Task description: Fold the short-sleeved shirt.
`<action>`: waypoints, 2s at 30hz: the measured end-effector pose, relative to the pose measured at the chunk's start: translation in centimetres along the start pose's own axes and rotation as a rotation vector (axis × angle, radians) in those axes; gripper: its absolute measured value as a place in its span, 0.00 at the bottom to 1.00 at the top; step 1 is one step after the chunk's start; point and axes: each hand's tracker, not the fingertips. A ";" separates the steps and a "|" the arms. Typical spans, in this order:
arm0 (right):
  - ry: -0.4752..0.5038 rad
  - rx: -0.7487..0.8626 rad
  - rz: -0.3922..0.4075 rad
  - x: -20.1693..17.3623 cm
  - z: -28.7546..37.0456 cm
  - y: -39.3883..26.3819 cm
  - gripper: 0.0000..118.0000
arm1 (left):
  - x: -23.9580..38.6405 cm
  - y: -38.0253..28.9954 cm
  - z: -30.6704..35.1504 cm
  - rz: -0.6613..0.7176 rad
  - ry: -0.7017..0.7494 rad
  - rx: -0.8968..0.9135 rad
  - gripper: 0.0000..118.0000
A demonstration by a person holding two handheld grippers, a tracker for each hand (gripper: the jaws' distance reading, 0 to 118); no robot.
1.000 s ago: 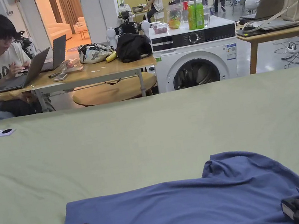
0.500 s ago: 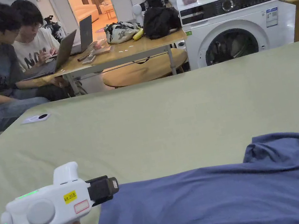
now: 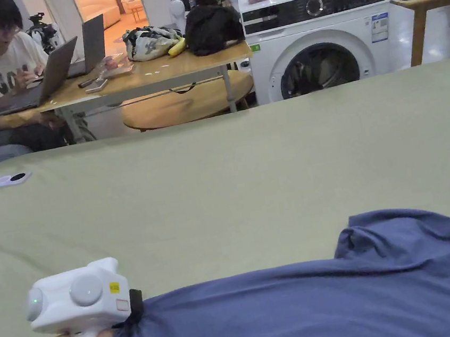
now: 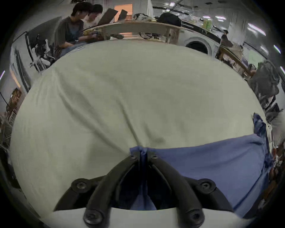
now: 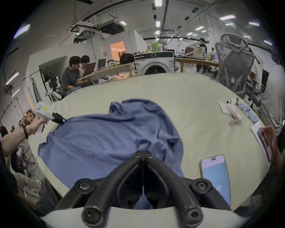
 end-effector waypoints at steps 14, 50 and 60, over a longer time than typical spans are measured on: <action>-0.161 -0.449 0.091 4.8 -21.7 10.4 0.24 | 0.8 -0.5 0.7 -0.005 0.002 -0.018 0.01; -0.090 -0.024 0.103 0.9 7.5 -6.3 0.48 | -5.5 -23.5 19.7 0.077 -0.227 0.395 0.46; 0.050 0.243 0.172 -9.1 6.6 1.4 0.48 | 5.0 -18.0 27.8 -0.227 -0.169 0.849 0.46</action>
